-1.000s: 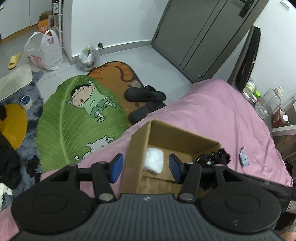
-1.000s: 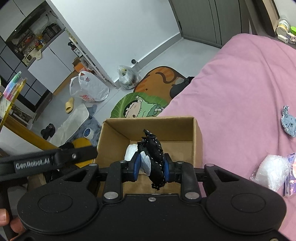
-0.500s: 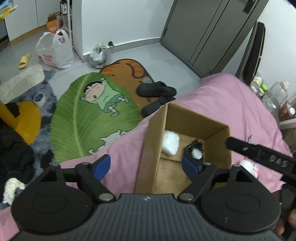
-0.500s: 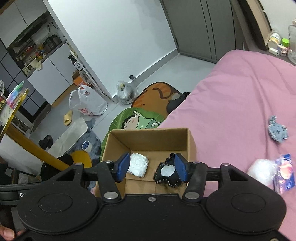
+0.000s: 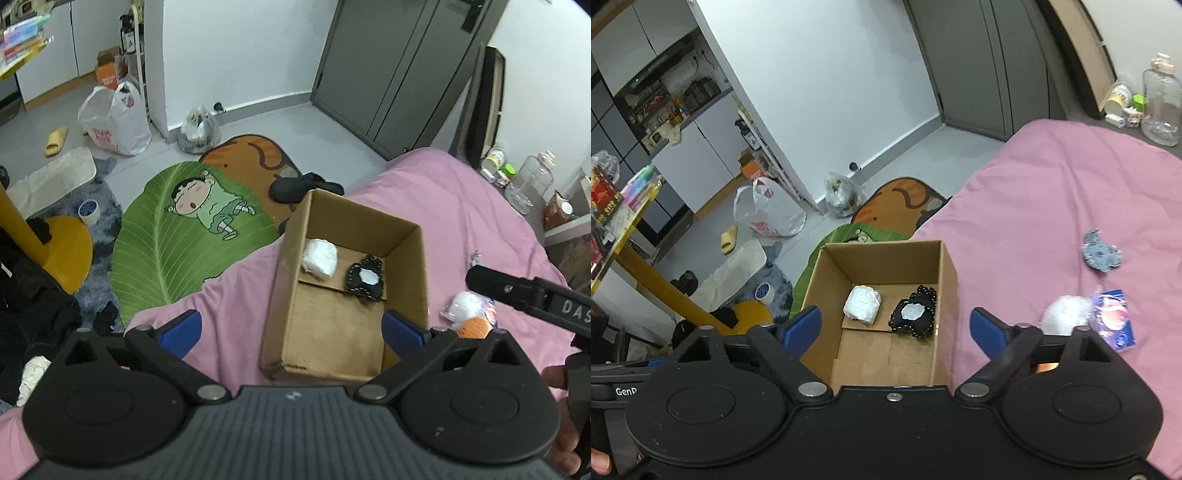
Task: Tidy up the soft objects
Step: 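Withdraw both tools from the box back toward the remaining items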
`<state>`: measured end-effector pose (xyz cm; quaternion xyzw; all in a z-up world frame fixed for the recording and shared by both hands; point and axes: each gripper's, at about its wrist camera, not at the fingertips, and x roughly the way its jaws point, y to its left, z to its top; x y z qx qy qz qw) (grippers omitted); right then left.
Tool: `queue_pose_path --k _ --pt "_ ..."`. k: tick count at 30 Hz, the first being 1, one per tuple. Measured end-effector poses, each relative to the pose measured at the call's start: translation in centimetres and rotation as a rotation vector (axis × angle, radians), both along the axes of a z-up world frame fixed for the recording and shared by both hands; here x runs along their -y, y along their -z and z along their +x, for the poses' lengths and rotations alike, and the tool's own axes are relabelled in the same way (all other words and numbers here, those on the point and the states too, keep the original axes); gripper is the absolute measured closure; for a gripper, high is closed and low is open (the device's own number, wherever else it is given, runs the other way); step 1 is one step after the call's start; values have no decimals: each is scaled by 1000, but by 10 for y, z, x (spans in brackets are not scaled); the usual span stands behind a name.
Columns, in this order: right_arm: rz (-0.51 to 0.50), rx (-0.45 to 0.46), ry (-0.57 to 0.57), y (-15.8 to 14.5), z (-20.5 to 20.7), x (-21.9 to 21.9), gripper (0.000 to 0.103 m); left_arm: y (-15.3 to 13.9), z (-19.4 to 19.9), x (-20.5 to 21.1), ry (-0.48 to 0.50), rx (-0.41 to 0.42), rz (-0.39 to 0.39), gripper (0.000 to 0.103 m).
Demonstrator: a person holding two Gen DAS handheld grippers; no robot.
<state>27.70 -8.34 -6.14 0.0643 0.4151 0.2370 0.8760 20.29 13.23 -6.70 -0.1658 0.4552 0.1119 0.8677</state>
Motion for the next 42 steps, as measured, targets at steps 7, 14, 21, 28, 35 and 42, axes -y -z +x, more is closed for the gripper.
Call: queue_pose_path --k 7,14,21,28,35,42 --pt "26 36 29 -4 -30 32 3 -16 -28 23 25 49 21 0" --pt "46 57 40 -11 -56 55 0 -26 -53 43 13 62 48 0" --pt "84 71 56 -20 -76 79 0 -38 -74 63 21 87 70 0" --pt "113 71 51 -31 -97 104 0 -52 -96 81 13 125 73 0" --pt "112 67 65 -42 -116 131 0 -58 -109 97 12 153 89 0" --pt "47 79 53 -51 -126 150 0 -54 -112 113 3 166 44 0"
